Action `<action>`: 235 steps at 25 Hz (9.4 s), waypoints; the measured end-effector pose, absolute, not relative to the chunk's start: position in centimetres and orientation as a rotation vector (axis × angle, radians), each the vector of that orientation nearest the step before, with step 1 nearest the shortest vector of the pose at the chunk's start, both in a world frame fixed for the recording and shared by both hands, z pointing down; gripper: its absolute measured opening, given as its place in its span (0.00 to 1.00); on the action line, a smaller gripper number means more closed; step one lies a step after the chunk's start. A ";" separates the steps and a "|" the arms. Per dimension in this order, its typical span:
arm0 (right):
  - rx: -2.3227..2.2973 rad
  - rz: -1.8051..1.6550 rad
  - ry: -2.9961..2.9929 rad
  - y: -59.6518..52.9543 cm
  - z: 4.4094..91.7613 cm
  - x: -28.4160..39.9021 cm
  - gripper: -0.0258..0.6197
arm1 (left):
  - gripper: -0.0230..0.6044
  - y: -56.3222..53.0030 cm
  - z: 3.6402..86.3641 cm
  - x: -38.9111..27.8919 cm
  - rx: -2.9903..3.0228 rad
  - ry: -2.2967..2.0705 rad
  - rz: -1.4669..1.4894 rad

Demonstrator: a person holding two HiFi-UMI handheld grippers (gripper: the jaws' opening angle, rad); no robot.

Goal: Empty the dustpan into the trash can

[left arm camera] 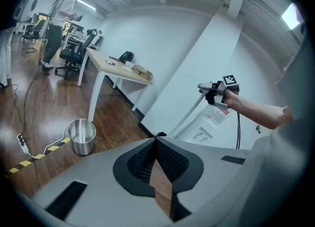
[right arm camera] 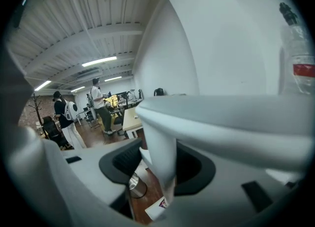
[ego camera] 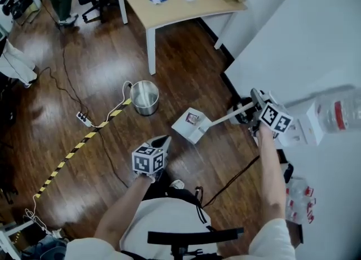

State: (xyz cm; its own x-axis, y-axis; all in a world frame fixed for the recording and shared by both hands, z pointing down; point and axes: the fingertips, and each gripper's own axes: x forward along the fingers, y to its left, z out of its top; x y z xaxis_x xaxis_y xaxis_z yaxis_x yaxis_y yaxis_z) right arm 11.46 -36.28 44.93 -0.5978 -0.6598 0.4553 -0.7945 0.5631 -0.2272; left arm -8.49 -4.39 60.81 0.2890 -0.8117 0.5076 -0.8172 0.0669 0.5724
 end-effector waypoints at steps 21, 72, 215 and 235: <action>0.701 0.436 -2.720 -46.8 31.5 -15.8 0.35 | 0.03 -5.4 63.8 -23.2 1.357 -1.699 0.077; -0.640 -0.577 -2.669 -29.6 39.2 -34.3 0.30 | 0.03 -5.4 66.0 -24.8 0.837 -1.913 -0.316; 1.409 0.765 -2.163 -46.9 74.5 -8.9 0.61 | 0.03 -8.4 67.6 -19.7 1.026 -1.745 -0.131; 0.467 0.576 -2.564 -22.3 55.2 -5.2 0.04 | 0.03 1.9 56.1 -14.0 1.145 -2.018 -0.438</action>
State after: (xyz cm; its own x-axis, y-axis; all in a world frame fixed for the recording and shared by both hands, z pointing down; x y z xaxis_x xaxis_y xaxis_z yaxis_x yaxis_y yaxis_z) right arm -5.18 -22.26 55.25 -0.8326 -0.2196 0.5085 -0.4161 0.8539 -0.3126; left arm -14.02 1.93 56.13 -0.3084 -0.8394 0.4476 -0.5781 0.5390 0.6125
